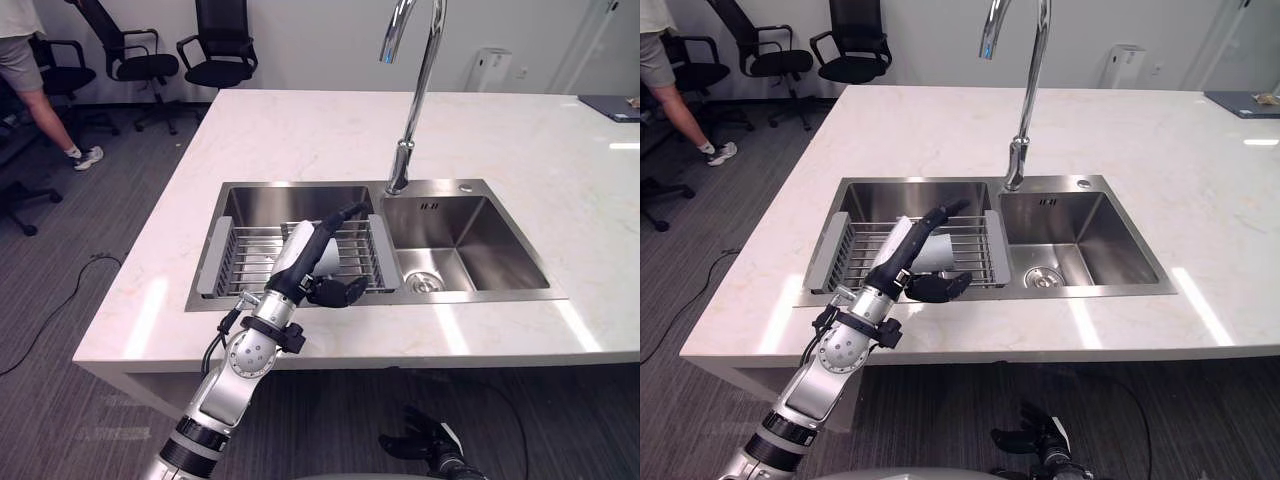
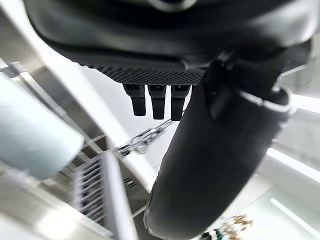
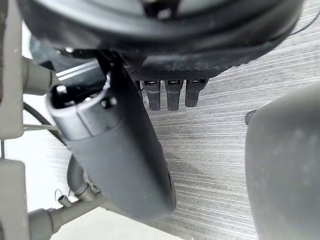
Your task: Walk over to the sink, pick up the cup, carry it to the dishwasher, place the cup inside the dishwasher, then close the dishwasher door
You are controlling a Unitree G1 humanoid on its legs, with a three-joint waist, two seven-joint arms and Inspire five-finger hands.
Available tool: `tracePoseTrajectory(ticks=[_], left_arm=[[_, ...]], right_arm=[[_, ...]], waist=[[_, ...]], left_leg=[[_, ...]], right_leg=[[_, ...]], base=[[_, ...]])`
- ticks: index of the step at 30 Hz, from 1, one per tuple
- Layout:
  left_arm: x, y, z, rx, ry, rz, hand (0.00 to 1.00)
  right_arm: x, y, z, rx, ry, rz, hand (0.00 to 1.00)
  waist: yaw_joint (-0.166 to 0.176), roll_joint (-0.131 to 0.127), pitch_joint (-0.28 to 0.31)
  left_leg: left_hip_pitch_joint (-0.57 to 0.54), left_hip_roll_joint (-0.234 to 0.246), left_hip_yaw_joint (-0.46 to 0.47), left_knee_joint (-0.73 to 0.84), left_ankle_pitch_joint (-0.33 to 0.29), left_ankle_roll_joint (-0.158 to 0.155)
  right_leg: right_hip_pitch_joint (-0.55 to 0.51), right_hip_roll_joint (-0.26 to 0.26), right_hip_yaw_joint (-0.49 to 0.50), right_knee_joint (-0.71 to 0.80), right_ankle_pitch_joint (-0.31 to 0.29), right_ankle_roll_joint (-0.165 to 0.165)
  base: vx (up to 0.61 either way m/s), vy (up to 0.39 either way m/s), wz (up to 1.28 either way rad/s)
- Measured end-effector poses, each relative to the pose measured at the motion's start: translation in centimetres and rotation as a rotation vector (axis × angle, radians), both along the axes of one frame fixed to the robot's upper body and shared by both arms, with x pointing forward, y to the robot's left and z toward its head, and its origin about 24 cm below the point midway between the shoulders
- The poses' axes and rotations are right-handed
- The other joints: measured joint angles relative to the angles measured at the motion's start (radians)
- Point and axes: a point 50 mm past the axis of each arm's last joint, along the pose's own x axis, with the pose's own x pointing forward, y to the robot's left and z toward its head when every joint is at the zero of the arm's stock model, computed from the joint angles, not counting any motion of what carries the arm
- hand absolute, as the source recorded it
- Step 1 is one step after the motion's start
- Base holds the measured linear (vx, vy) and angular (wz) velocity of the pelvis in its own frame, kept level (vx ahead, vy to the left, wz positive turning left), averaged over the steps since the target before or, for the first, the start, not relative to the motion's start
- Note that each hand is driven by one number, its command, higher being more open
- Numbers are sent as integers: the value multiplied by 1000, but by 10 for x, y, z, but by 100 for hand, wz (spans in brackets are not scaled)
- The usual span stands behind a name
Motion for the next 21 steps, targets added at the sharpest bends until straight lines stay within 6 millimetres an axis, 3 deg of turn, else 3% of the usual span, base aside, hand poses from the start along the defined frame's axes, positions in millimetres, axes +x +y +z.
tracePoseTrajectory(ticks=[7, 21], left_arm=[[10, 14, -23, 63, 95, 72, 90], [27, 45, -4, -27, -13, 302, 90]], right_arm=[[1, 0, -1, 1, 6, 3, 90], [1, -1, -2, -7, 19, -4, 90]], waist=[[-9, -2, 1], [-38, -13, 6]], left_leg=[[-6, -24, -10, -24, 16, 10], [-6, -38, -17, -47, 20, 16]], right_leg=[[6, -19, 0, -60, 35, 11], [31, -28, 6, -141, 82, 16]], base=[[-20, 23, 0], [-2, 2, -2]])
